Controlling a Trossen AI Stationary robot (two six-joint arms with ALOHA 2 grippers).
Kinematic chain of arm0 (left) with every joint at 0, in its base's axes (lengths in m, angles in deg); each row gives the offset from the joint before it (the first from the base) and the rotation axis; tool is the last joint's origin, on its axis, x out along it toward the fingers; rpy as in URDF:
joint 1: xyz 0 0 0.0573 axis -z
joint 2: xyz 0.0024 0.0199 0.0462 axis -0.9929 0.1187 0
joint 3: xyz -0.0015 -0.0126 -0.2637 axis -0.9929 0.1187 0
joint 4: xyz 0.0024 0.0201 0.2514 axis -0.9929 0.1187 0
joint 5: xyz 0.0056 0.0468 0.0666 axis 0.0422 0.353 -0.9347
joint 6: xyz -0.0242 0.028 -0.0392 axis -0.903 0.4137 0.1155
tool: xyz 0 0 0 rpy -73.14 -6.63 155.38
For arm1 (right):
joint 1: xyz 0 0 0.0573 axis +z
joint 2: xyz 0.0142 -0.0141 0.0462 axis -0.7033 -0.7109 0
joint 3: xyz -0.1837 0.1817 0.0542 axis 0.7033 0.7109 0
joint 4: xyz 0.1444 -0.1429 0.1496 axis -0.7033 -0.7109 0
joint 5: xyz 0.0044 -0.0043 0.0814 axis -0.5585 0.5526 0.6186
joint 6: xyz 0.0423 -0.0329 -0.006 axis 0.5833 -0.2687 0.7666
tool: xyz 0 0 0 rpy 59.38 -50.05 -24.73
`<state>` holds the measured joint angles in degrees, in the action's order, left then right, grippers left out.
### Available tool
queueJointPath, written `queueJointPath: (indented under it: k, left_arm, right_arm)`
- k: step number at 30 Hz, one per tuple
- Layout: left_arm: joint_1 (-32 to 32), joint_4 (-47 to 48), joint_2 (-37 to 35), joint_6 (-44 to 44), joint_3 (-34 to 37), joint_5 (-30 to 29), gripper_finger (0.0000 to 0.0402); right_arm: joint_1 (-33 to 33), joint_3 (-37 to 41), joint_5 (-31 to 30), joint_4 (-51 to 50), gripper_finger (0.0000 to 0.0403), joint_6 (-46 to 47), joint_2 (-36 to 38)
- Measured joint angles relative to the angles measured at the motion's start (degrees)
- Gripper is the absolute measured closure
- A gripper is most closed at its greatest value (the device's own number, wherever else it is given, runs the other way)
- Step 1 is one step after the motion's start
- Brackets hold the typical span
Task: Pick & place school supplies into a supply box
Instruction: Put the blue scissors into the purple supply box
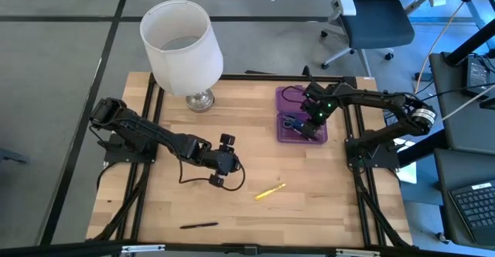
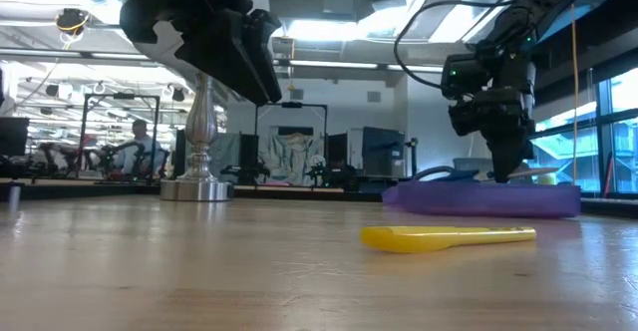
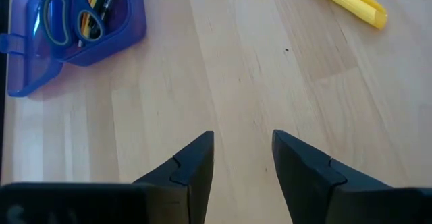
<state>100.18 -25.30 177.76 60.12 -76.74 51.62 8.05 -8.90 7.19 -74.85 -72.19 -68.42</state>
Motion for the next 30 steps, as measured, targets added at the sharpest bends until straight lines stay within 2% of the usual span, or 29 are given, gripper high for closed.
queueJointPath:
  k: [19, 27, 30]
  left_arm:
    - [-0.01, -0.02, 0.00, 0.00, 0.00, 0.00, 0.0258]
    - [-0.02, -0.02, 0.00, 0.00, 0.00, 0.00, 0.0256]
    - [-0.02, -0.02, 0.02, 0.00, 0.00, 0.00, 0.0259]
  right_arm:
    - [0.07, 0.00, 1.00, -0.81, 0.0356, -2.51, 0.01]
    - [0.07, 0.00, 8.56, -0.94, 0.0356, -4.39, 0.02]
    - [0.07, 0.00, 8.77, -1.26, 0.0356, -4.36, 0.02]
